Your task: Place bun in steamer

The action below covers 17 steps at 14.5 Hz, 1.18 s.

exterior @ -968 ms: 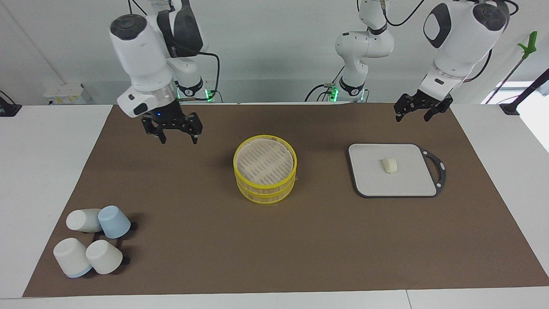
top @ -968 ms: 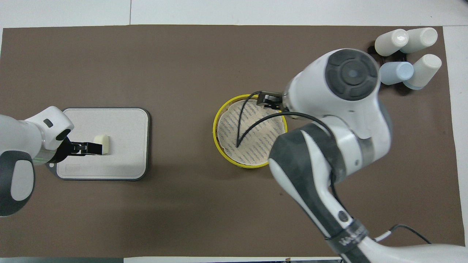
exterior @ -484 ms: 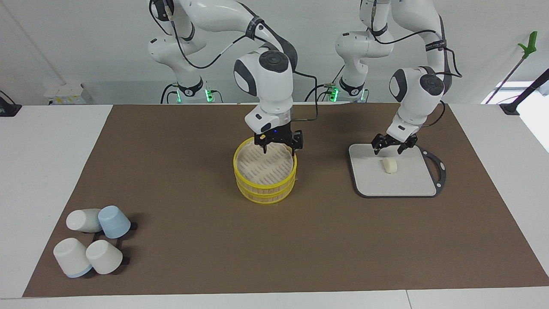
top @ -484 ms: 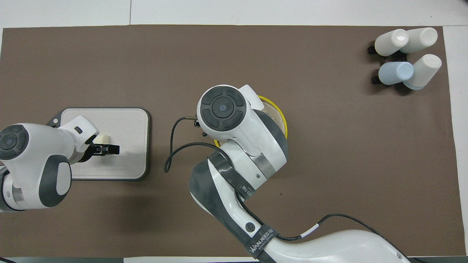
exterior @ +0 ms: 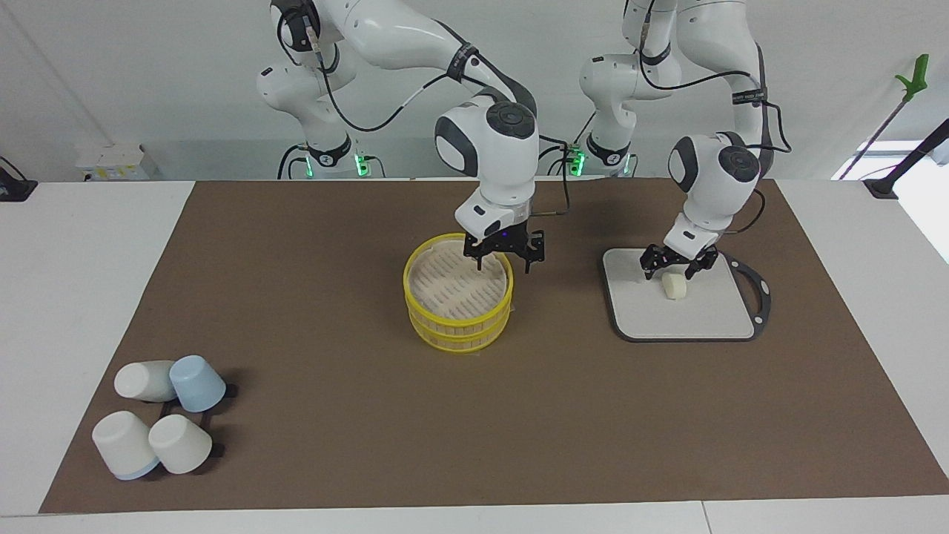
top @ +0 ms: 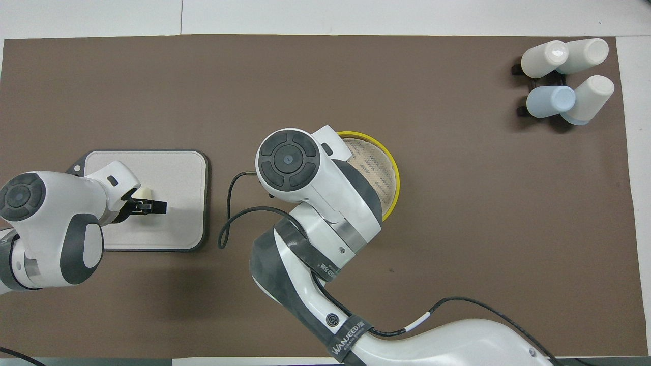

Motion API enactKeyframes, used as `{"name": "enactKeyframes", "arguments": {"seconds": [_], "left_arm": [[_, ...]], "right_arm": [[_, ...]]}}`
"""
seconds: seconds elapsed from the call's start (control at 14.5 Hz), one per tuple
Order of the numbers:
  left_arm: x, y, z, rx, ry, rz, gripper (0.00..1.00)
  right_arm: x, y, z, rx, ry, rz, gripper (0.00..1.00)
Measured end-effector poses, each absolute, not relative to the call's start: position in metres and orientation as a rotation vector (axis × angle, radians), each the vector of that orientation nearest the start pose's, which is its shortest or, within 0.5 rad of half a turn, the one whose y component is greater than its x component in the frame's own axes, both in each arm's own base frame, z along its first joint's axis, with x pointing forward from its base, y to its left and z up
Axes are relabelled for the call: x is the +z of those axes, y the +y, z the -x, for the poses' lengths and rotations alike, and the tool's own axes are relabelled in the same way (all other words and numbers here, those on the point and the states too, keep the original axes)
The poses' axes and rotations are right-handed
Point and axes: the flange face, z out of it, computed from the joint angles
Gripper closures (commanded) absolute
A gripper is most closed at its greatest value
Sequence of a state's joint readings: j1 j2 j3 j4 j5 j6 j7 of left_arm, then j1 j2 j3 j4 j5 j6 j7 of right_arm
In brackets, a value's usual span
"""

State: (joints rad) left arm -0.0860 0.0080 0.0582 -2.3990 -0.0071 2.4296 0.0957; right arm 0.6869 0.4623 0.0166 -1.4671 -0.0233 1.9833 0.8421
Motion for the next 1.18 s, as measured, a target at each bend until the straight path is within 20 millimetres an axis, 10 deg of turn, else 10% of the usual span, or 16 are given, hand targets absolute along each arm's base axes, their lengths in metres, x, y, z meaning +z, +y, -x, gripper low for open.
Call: {"name": "enactKeyframes", "arguments": {"seconds": [0.28,0.48,0.9,1.18], "left_arm": [[0.310,-0.014,-0.495,-0.038,0.189,3.138,0.59],[0.309,-0.014,-0.496,-0.054,0.189,3.137,0.71],[0.315,-0.014,-0.501,-0.072,0.189,3.137,0.71],[0.352,-0.015,-0.523,-0.004,0.171,3.156,0.71]], "right_arm": [[0.404,0.448,-0.532,-0.062,0.204,3.115,0.26],[0.395,0.447,-0.531,-0.053,0.203,3.122,1.00],[0.399,0.456,-0.526,-0.144,0.130,3.141,1.00],[0.427,0.445,-0.540,-0.166,0.141,3.163,1.00]]}}
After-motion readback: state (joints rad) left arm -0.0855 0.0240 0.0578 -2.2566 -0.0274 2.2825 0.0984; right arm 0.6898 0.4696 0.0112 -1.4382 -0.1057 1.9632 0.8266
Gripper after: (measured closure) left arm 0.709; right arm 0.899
